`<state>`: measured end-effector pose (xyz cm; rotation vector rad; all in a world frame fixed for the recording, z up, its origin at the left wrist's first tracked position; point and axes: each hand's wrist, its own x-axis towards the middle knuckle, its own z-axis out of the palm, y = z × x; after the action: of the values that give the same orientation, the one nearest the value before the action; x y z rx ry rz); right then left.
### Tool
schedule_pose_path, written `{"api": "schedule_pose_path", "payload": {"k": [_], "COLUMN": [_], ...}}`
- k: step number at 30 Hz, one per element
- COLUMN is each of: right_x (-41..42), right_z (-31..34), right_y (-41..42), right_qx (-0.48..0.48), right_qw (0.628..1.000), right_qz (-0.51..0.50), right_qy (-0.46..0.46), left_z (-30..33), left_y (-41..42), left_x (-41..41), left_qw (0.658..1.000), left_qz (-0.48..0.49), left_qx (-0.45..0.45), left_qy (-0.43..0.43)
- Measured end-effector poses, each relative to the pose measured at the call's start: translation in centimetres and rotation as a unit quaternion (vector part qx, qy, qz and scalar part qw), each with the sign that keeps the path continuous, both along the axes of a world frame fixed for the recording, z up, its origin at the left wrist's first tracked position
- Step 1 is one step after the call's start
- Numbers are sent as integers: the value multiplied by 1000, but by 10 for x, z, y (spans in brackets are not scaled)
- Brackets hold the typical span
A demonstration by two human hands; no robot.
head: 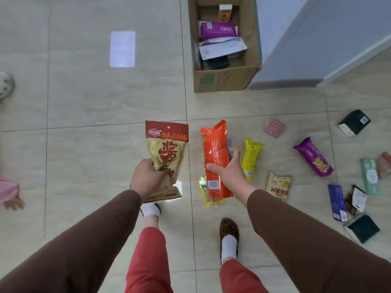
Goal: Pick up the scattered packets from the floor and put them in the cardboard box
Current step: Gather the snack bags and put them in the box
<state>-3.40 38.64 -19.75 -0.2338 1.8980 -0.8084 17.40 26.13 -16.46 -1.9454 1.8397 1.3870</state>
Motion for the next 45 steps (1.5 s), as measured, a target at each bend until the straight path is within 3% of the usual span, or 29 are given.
{"api": "schedule_pose_path", "payload": {"k": [7, 15, 23, 32, 40, 45], "right_x": [41, 43, -15, -96, -151, -182], "right_z": [14, 40, 44, 20, -13, -37], "right_y": [-122, -242, -306, -376, -424, -447], "right_qx": [14, -30, -37, -26, 10, 36], "right_qw": [999, 991, 974, 926, 855, 818], "right_qz": [-49, -127, -223, -377, -515, -569], "right_qy": [13, 6, 30, 18, 55, 81], "left_z": [8, 32, 35, 12, -29, -69], "left_y": [-134, -278, -374, -462, -521, -543], "left_x": [30, 16, -81, -231, -364, -441], "left_qw": [999, 997, 986, 965, 918, 852], "left_qz": [3, -73, -155, -256, -394, -520], "left_qx": [27, 6, 10, 24, -14, -53], "left_qy": [34, 39, 60, 49, 47, 30]}}
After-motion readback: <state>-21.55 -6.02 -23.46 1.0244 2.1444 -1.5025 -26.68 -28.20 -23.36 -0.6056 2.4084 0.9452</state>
